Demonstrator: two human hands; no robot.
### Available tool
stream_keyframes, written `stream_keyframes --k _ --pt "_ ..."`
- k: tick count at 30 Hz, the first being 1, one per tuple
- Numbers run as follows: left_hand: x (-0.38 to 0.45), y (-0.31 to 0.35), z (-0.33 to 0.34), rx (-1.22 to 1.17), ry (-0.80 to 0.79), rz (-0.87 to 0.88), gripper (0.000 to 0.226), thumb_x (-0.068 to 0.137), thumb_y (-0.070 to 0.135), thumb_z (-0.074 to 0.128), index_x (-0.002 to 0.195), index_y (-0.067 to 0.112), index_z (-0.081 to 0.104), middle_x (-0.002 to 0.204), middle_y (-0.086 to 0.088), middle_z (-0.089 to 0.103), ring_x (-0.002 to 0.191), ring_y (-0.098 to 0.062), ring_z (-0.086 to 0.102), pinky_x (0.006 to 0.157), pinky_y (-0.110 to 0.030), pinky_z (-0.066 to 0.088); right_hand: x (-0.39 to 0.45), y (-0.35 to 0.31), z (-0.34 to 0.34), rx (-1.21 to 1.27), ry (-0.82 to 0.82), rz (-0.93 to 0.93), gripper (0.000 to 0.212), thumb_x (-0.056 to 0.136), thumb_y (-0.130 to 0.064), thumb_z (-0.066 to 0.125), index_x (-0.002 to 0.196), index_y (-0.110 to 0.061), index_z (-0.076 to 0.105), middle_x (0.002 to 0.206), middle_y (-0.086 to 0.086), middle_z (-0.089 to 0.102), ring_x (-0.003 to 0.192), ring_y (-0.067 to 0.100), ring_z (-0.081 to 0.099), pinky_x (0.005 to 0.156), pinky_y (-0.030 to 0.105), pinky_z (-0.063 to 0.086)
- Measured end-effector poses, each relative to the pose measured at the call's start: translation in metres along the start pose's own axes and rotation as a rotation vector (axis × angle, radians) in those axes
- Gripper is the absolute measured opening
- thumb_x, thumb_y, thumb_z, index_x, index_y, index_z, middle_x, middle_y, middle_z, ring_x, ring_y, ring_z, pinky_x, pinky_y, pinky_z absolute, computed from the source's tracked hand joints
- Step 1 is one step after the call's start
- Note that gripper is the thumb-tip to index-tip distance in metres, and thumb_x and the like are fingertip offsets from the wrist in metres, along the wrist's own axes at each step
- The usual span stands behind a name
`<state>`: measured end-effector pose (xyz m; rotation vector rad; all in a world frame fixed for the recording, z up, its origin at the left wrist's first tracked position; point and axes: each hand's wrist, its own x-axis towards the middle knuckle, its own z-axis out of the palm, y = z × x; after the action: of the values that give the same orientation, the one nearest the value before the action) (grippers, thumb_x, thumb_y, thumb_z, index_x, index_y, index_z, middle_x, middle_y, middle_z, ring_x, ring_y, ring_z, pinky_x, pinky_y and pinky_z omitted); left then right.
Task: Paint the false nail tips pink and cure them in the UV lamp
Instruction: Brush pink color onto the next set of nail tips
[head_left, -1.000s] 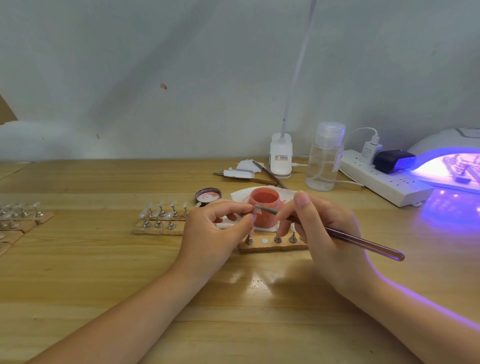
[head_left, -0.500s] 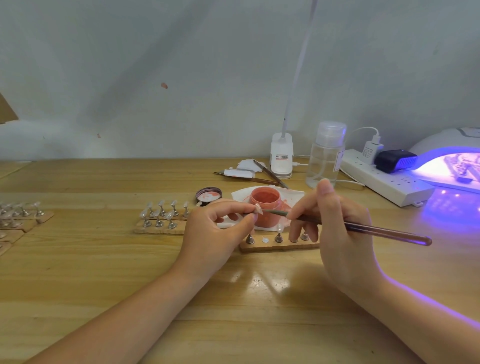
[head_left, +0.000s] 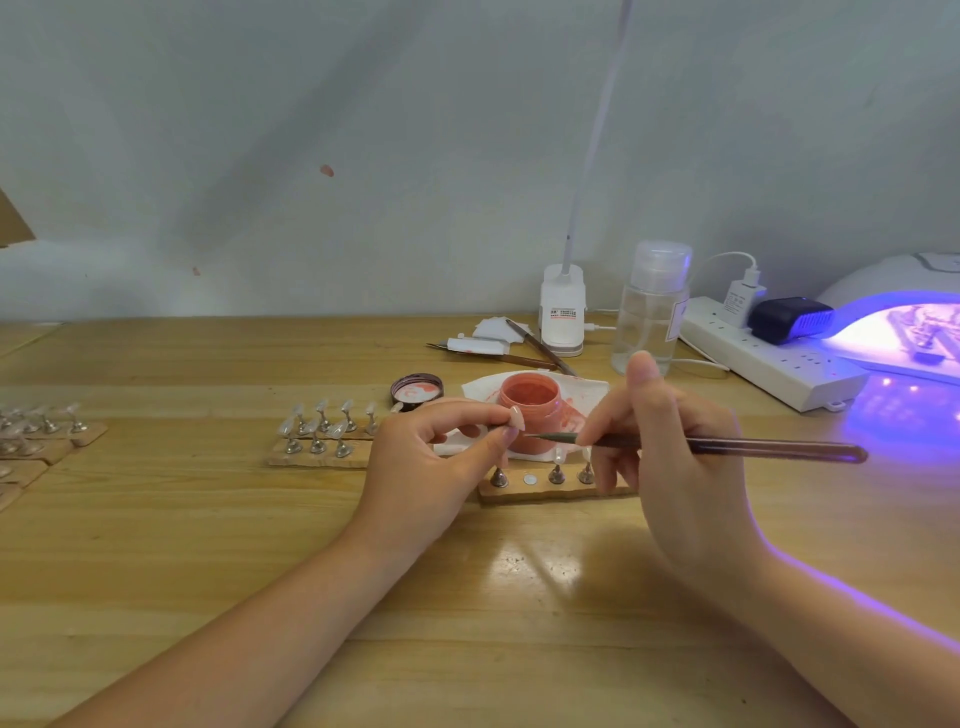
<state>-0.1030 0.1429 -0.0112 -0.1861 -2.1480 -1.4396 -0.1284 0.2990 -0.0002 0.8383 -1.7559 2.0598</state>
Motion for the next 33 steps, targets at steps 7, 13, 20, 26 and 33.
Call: stream_keyframes --k 7,13,20,26,33 --pt "0.0 0.0 0.001 -0.023 0.002 0.013 0.005 0.071 0.027 0.068 0.075 0.028 0.07 0.056 0.016 0.065 0.07 0.003 0.058 0.068 -0.006 0.037 0.0 -0.001 0.001 -0.018 -0.017 0.025 0.05 0.091 -0.035 0.042 0.054 -0.008 0.061 0.044 0.01 0.055 0.037 0.006 0.048 0.045 0.01 0.034" --pt "0.0 -0.001 0.001 -0.026 0.007 -0.015 0.003 0.073 0.029 0.068 0.075 0.03 0.07 0.055 0.011 0.065 0.07 0.004 0.058 0.068 -0.007 0.036 0.001 -0.002 0.003 -0.023 -0.03 0.0 0.049 0.094 -0.032 0.038 0.058 -0.008 0.061 0.049 0.006 0.06 0.039 0.004 0.049 0.045 0.009 0.034" --pt "0.0 0.001 0.001 -0.041 0.013 -0.017 0.007 0.069 0.033 0.066 0.074 0.031 0.069 0.058 0.009 0.067 0.07 0.005 0.059 0.068 -0.008 0.037 0.001 -0.004 0.003 -0.007 -0.003 0.013 0.049 0.094 -0.03 0.039 0.056 -0.008 0.061 0.047 0.01 0.057 0.036 0.003 0.048 0.043 0.008 0.034" --pt "0.0 0.0 0.001 -0.052 0.04 -0.03 0.005 0.072 0.029 0.068 0.074 0.034 0.069 0.056 0.01 0.066 0.07 0.007 0.059 0.068 -0.007 0.037 -0.002 -0.006 0.002 0.023 0.005 0.091 0.052 0.087 -0.04 0.044 0.052 -0.005 0.061 0.04 0.008 0.053 0.033 0.006 0.046 0.041 0.008 0.032" --pt "-0.001 -0.001 0.002 -0.123 0.065 -0.059 0.003 0.07 0.032 0.069 0.073 0.031 0.071 0.055 0.007 0.067 0.068 0.007 0.06 0.071 -0.013 0.04 0.009 -0.015 -0.003 0.02 0.026 0.101 0.033 0.081 -0.039 0.052 0.072 -0.009 0.058 0.056 0.003 0.066 0.037 0.008 0.037 0.041 0.018 0.032"
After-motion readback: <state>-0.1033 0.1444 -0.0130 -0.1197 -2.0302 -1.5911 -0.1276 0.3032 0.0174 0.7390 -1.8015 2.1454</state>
